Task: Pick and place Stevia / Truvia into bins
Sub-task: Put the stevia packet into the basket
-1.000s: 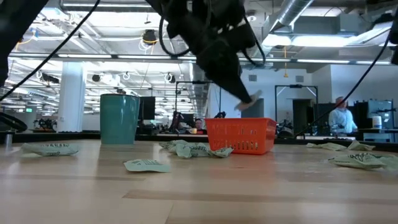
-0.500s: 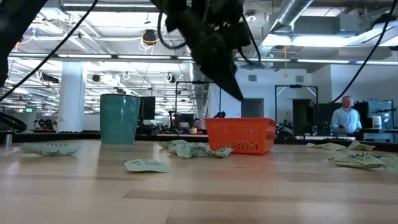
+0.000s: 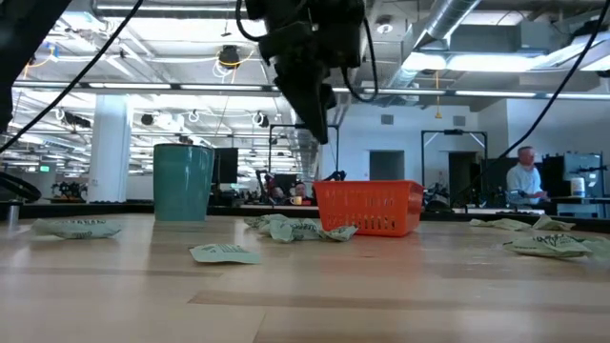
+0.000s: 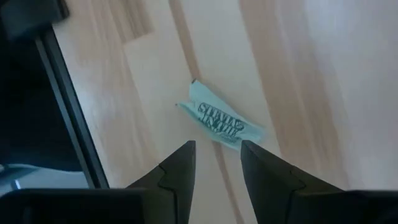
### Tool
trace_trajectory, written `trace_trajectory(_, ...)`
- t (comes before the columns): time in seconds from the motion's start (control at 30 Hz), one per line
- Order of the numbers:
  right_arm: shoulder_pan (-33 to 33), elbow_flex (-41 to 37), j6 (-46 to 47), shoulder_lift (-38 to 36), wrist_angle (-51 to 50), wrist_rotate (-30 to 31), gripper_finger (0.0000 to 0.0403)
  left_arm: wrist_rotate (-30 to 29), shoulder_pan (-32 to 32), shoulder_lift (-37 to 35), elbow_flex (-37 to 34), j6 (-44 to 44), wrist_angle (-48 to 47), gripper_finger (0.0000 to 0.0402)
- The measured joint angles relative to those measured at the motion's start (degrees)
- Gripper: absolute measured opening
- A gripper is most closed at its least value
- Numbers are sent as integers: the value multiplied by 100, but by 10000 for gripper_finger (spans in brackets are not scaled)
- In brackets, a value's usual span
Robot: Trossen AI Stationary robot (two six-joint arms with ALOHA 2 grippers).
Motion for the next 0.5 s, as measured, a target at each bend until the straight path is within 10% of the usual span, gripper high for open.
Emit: trace_trajectory(0.5, -74, 20, -1377, 671, 60, -143, 121, -4, 79, 0, -67, -171, -18, 163)
